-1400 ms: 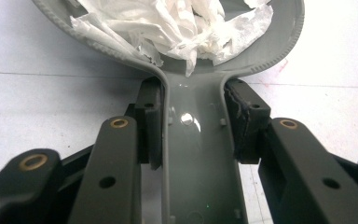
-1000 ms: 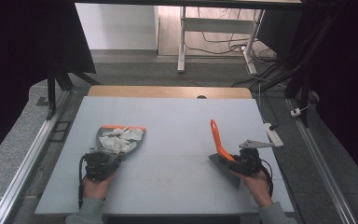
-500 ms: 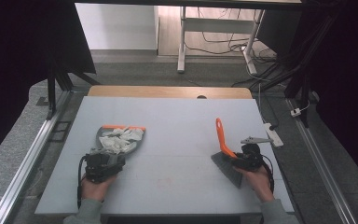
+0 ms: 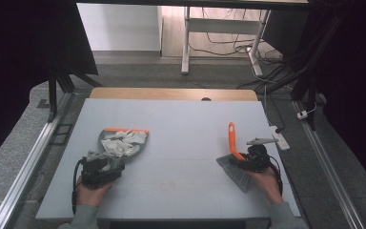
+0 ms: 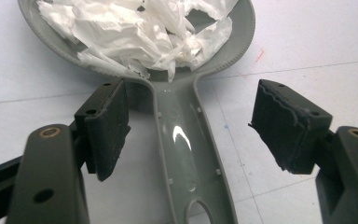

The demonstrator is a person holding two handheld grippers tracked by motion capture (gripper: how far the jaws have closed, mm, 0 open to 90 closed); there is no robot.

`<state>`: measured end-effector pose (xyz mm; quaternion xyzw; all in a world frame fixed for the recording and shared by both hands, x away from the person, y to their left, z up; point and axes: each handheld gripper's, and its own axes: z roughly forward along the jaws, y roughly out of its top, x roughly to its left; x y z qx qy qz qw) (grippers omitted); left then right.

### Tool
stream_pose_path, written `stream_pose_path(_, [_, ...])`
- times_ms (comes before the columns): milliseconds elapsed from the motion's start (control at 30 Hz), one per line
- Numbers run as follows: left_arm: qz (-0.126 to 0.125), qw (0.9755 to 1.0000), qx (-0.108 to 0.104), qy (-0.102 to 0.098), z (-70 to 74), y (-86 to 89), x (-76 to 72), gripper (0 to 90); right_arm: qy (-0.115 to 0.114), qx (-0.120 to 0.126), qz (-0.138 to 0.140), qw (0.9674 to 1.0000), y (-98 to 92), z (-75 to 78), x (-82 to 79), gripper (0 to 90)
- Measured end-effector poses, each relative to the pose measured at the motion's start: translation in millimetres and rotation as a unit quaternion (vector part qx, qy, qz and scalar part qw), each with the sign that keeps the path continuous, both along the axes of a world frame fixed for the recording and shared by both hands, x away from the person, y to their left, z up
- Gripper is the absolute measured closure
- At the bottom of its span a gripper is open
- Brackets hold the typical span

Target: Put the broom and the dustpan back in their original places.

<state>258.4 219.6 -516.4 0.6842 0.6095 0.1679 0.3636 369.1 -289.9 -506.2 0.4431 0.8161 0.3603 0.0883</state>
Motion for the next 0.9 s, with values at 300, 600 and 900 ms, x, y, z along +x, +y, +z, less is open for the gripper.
stream_pose_path(300, [-0.046,0.9988,-0.001,-0.016,5.4,7.4,-1.4,28.1,-0.02,-0.045,-0.028,0.9984,1.6,2.1,1.3,42.9])
stream_pose_path(600, [-0.124,0.992,-0.014,-0.022,8.9,12.6,3.9,29.7,-0.099,-0.03,0.014,0.9945,4.9,16.8,-32.1,46.1])
stream_pose_path(900, [-0.17,0.985,-0.021,-0.02,9.4,13.2,1.5,29.7,-0.136,-0.014,0.073,0.988,15.7,17.3,-55.7,46.8])
